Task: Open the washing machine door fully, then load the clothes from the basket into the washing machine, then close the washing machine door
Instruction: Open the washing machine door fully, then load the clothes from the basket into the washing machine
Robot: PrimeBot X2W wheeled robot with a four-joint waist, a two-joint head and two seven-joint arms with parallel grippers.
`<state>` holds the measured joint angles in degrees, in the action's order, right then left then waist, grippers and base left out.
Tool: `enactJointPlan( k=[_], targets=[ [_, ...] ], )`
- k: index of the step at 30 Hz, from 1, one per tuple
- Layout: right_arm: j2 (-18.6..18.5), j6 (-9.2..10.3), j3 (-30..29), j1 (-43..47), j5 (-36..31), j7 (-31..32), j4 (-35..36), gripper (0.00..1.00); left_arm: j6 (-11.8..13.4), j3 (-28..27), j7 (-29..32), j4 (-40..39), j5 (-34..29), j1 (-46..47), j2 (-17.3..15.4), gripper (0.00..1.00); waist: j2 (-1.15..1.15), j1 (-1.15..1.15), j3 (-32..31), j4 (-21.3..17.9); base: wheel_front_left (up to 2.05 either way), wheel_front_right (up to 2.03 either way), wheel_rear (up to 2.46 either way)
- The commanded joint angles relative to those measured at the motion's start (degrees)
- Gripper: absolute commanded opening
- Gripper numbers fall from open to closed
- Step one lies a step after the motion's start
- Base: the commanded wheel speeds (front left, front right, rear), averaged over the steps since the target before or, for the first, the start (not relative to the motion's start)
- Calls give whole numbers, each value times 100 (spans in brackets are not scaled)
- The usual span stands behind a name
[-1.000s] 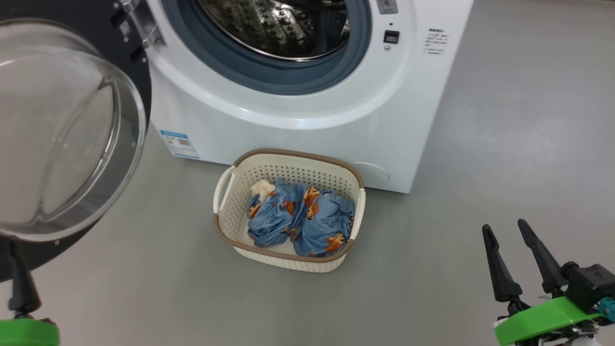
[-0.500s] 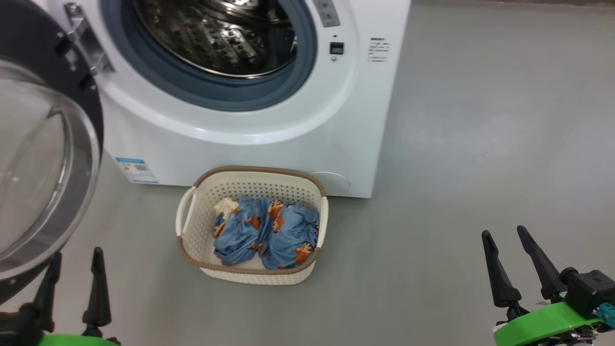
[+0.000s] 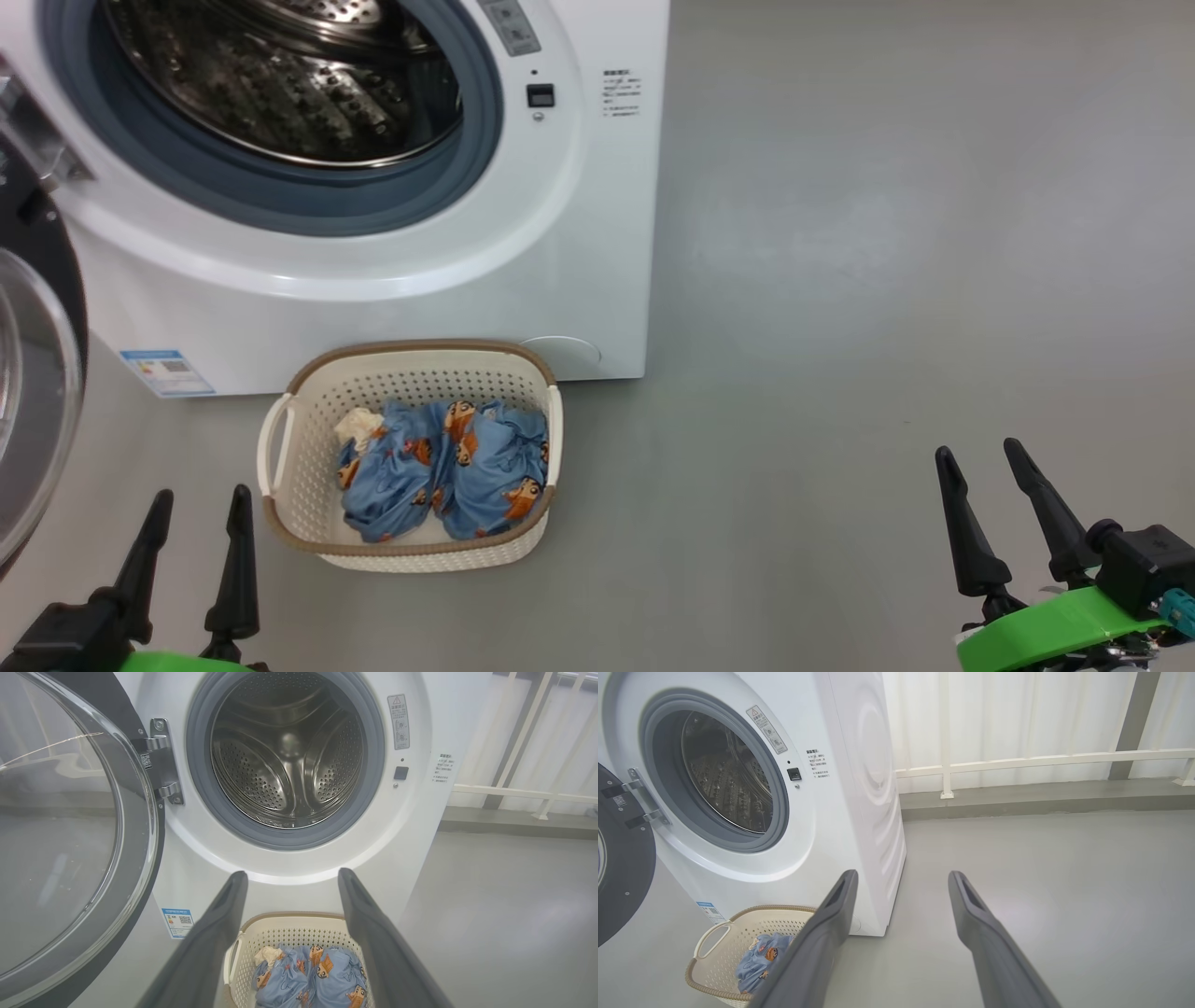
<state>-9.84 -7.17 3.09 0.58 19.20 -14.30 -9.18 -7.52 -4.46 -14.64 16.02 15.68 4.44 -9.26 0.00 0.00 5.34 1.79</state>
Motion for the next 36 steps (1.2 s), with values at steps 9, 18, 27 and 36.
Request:
enactJointPlan(
  k=[9, 18, 27, 36],
  targets=[
    [-41, -32, 49, -25, -32, -70, 161, 100, 4, -194, -36, -251, 82, 2, -47, 100, 0, 0, 19, -304, 0, 0, 0],
    [-20, -32, 23, -25, -38, -70, 159, 100, 3, -205, -36, -221, 134, -3, -1, 100, 0, 0, 17, -351, 0, 0, 0],
    [-13, -32, 22, -59, -42, -70, 169, 100, 3, -101, -36, -129, 286, 56, -29, 100, 0, 0, 46, -345, 4, -14, 11],
    [11, -32, 4, -118, -48, -70, 174, 100, 3, -1, -36, -115, 363, 161, -102, 100, 0, 0, 147, -326, 45, -146, 101]
  ],
)
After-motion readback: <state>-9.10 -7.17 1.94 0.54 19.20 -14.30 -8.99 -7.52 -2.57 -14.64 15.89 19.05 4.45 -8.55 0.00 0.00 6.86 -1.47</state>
